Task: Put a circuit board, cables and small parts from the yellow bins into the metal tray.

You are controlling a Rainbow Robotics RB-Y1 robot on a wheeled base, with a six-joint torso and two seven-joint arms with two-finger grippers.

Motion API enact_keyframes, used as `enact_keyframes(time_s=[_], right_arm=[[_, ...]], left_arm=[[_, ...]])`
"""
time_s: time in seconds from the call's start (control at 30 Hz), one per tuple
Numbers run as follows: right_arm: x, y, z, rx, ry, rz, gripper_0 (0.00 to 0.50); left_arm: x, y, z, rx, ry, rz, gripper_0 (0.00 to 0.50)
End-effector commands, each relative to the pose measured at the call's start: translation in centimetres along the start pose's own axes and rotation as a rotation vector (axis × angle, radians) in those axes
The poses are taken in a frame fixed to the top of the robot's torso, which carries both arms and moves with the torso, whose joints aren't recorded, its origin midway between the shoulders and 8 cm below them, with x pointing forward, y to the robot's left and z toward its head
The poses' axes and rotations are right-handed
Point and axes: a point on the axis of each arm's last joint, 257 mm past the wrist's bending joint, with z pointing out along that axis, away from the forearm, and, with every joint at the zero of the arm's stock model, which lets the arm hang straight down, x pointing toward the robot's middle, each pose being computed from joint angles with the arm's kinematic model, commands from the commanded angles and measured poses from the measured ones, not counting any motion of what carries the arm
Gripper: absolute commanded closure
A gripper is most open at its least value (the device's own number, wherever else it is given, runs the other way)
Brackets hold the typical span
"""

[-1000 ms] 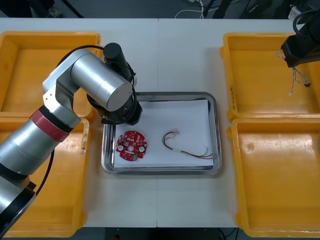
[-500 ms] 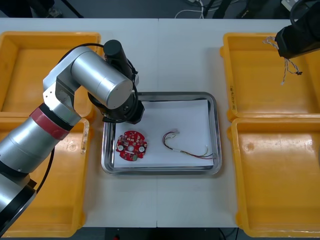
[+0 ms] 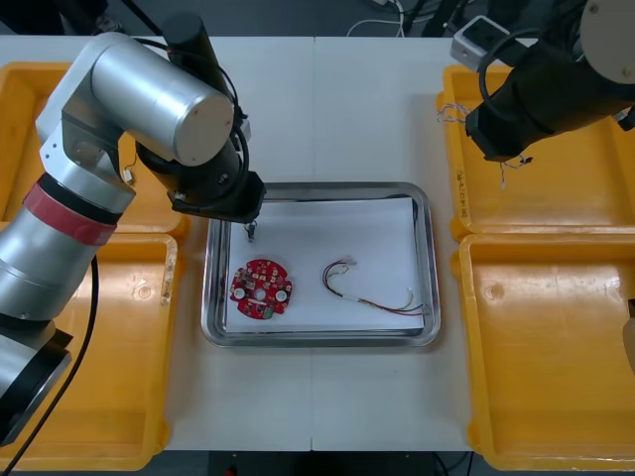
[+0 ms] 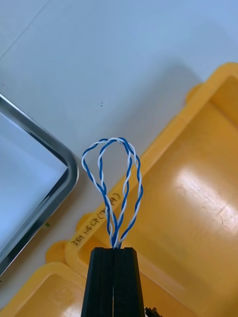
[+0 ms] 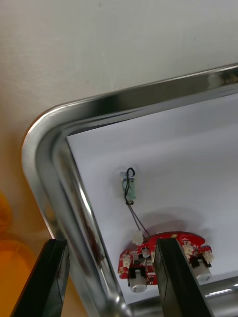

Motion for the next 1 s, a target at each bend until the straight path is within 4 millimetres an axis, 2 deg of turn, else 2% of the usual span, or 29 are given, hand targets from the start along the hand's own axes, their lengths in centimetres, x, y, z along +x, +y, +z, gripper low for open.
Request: enact_keyframes(time_s=[0.03, 0.3, 0.5, 0.73, 1.0], right_arm=[[-1.1, 3.8, 0.1, -0.022, -0.011, -0.119, 0.500], [-0.9, 9.1, 1.3, -0.123, 0.016, -0.253, 0.500], [-0.3, 11.9, 2.1, -0.167, 0.041, -0.353, 0.500], [-1.0, 13.6, 3.3, -0.187, 0.016, -0.551, 0.500], [-3.0, 14.7, 5.4, -0.219, -0.061, -0.702, 0.500]], left_arm=[[-3.0, 0.2, -4.3, 0.016, -0.072, 0.088, 0.000], [-3.9, 3.9, -6.8, -0.002, -0.085, 0.102, 0.000], [-4.4, 6.5, -7.7, -0.011, -0.099, 0.076, 0.000], [-4.7, 9.2, -7.8, -0.014, -0.088, 0.063, 0.000], [-5.9, 12.4, -7.1, -0.058, -0.094, 0.018, 0.000]])
